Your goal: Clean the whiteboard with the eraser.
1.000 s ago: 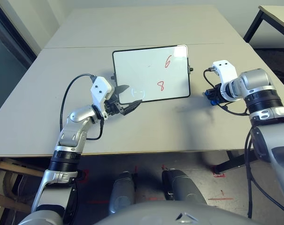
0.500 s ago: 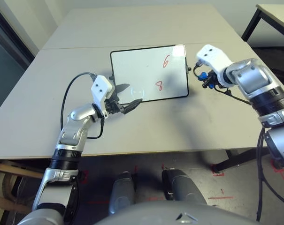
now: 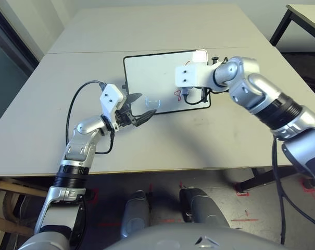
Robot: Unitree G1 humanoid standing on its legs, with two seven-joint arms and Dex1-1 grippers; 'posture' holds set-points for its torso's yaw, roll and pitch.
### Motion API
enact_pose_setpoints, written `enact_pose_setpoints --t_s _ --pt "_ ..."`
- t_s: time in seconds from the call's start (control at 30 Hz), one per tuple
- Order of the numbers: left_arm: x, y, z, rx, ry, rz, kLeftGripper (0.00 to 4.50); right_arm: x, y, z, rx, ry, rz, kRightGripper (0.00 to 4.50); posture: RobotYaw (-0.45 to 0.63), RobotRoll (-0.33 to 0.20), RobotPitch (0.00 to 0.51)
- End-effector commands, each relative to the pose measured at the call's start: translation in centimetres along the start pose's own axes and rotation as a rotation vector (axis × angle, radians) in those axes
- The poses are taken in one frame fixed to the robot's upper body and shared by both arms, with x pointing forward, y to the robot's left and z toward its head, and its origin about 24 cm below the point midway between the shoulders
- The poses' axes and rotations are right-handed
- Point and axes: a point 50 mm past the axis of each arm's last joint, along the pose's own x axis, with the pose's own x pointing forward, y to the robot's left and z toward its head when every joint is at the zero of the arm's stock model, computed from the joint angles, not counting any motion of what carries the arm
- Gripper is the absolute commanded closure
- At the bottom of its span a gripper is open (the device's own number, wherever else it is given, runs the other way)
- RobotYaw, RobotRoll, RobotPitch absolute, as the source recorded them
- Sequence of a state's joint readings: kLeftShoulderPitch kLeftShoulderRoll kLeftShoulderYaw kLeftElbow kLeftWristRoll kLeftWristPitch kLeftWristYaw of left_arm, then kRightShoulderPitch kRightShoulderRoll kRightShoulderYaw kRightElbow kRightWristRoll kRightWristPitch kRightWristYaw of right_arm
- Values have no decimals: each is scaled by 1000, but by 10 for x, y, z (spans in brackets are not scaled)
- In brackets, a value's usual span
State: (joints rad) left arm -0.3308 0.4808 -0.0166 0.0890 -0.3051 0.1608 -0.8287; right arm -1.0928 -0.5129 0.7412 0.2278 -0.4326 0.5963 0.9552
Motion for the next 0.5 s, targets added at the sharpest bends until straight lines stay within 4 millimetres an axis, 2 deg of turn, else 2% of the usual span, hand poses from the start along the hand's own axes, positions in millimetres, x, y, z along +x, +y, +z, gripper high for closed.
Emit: enact_pose_setpoints --t_s 0.03,0.27,0.5 --pt "-5 -1 -3 17 27 8 0 7 6 2 -19 18 29 4285 -133 0 74" --pt "-10 1 -4 24 38 23 0 21 9 5 -20 33 48 4285 -118 0 76" --pt "-11 1 -2 27 33 36 0 35 7 -3 -13 70 60 4286 -101 0 76"
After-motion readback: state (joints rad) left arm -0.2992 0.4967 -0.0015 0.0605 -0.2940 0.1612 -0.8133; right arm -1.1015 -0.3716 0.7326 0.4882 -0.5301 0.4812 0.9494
